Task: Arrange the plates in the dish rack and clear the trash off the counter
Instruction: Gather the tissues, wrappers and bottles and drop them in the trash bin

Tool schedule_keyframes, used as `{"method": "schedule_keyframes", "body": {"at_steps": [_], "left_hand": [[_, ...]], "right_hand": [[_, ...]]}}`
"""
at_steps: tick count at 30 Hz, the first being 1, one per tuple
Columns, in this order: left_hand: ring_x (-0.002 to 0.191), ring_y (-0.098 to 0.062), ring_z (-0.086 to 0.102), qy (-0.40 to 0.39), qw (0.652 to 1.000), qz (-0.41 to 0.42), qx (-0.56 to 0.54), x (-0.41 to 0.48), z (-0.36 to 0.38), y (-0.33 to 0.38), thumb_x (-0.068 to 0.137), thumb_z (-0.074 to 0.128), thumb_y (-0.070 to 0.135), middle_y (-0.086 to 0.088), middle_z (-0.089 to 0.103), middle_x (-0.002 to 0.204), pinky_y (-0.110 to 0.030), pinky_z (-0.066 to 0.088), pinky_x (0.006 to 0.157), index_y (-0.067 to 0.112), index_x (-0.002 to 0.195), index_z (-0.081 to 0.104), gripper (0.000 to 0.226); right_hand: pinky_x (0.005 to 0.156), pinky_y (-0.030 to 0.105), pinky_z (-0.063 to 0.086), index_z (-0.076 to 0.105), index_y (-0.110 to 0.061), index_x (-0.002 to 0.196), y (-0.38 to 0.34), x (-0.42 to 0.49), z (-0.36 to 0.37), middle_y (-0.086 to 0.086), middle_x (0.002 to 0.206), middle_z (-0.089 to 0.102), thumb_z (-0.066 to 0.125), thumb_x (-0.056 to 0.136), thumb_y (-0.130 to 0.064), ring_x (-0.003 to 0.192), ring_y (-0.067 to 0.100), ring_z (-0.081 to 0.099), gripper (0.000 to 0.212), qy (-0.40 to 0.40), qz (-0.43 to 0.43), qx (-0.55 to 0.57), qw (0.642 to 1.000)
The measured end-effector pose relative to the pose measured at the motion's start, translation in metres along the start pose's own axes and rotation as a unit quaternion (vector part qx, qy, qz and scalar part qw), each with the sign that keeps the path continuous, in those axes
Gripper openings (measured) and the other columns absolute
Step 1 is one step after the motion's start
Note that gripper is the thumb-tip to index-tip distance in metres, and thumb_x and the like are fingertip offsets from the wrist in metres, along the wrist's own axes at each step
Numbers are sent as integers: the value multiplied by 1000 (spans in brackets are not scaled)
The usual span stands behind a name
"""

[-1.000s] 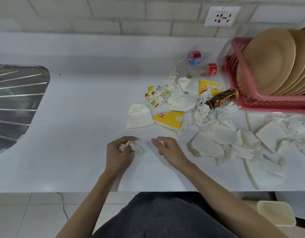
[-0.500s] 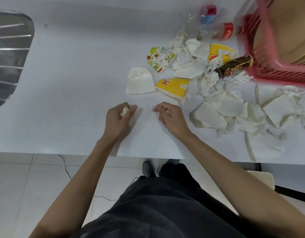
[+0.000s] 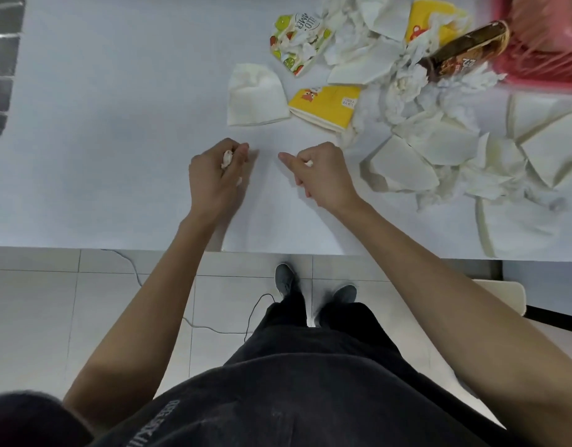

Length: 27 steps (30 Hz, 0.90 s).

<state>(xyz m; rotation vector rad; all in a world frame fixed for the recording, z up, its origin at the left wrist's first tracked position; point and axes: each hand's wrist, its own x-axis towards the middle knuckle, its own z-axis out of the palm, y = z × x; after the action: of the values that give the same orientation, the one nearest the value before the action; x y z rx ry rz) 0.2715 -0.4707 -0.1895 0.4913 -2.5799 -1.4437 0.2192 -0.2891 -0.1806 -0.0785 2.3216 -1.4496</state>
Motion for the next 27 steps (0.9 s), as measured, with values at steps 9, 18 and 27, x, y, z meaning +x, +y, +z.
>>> {"method": "schedule_keyframes", "body": {"at_steps": [9,18,27], "left_hand": [[51,-5,40,-105,994,-29,-13,-65,40,53,92,66,12,6,45,54,-19,33,51,4,71,41,33],[31,-23,40,-319,941,-48,-106,-167,142,129,104,49,16,-15,52,55,-24,31,36,11,93,54,13],[43,-12,20,-418,892,-101,-140,-266,288,216,98,40,59,0,31,50,-24,13,45,15,54,41,62]], "right_hand": [[55,30,29,38,-14,58,22,-73,-18,1,56,40,48,102,-28,49,10,33,47,-28,13,32,999],[33,24,28,58,2,78,102,-208,-143,5,44,47,46,104,-24,29,20,36,39,55,57,234,969],[45,18,34,41,1,46,189,-318,-257,11,43,32,31,101,-57,39,18,34,81,253,120,270,921]]}}
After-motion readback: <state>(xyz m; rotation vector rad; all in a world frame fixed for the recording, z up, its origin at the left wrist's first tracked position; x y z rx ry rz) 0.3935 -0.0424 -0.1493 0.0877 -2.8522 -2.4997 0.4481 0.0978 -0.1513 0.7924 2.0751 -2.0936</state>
